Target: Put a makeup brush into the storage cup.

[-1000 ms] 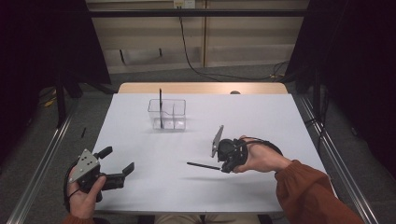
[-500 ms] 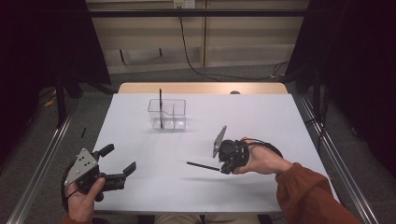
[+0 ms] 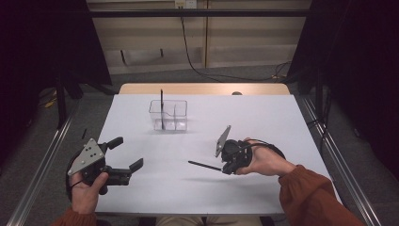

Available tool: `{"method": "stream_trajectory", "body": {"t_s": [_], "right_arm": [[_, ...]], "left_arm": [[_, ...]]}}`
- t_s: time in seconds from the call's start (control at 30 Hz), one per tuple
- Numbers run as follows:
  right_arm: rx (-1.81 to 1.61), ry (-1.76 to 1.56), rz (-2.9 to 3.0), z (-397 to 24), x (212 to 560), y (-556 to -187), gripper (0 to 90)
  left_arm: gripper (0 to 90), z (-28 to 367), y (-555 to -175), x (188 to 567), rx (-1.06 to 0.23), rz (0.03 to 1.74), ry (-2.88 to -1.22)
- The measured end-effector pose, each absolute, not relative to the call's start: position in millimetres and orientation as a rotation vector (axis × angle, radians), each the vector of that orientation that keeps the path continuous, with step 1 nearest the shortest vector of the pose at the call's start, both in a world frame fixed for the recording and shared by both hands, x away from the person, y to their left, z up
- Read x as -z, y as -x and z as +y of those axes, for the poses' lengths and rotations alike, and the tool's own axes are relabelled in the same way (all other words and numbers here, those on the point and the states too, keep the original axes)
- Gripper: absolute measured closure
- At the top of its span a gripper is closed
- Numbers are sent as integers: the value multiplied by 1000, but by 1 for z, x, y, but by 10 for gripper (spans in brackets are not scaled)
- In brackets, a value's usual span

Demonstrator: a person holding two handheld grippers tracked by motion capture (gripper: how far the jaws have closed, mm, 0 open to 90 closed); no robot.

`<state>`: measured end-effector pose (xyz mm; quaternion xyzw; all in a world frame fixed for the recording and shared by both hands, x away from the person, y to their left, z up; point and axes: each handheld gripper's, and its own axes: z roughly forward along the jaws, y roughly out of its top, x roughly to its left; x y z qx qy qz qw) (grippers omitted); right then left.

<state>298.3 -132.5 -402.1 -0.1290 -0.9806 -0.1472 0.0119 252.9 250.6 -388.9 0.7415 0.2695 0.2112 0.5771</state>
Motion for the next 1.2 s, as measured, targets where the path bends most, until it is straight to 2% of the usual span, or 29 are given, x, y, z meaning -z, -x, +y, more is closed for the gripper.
{"method": "stream_trajectory", "body": {"t_s": [0.4, 1.2], "right_arm": [[450, 373, -3056, -127, 405, -298, 842], [435, 326, -3050, -118, 404, -299, 841]], "left_arm": [[21, 216, -263, 383, -453, 624, -1784], [30, 176, -275, 383, -384, 469, -1968]]}}
